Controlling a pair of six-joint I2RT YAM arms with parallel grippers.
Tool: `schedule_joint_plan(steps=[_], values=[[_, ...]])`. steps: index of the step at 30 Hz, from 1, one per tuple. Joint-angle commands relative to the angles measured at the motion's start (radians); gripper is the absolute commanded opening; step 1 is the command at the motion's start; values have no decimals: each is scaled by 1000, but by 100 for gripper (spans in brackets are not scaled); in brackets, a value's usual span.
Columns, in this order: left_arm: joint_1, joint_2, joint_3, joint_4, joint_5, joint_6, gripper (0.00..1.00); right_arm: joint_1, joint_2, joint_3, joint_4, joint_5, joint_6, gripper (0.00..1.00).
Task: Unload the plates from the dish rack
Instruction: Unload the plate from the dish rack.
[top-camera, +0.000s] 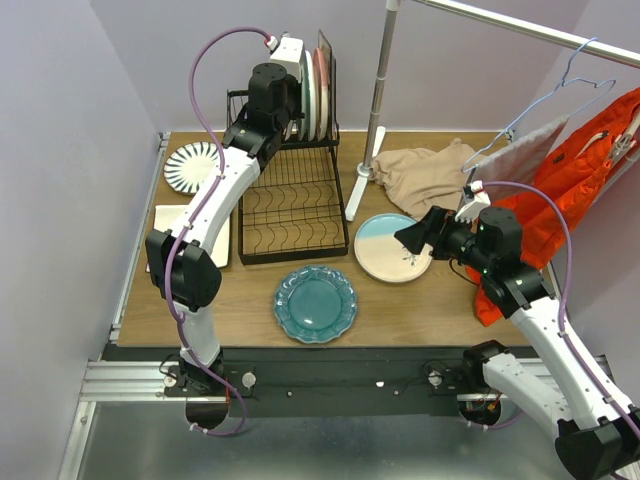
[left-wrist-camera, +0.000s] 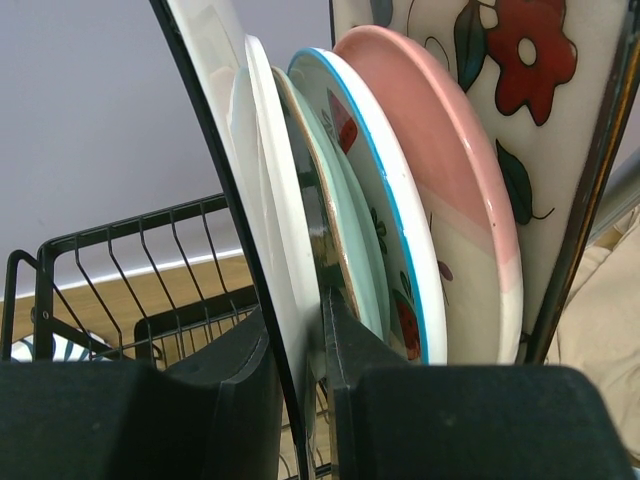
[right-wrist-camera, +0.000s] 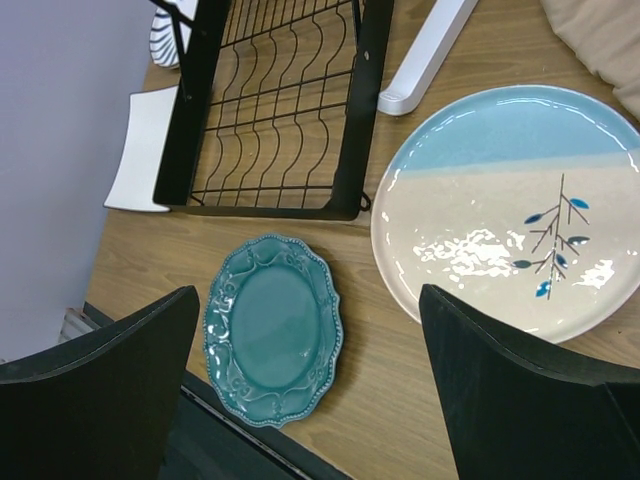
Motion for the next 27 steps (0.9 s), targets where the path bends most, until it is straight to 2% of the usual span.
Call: schedule_joint_plan(steps=[1,17,27], values=[[26,-100,65,139,-23,56,0,-1,-7,13,-7,10,18,99],[24,-126,97,159,12,144,0,1,-1,5,4,16,28,99],[18,-153,54,208,56,233,0,1,5,-1,13,20,31,99]])
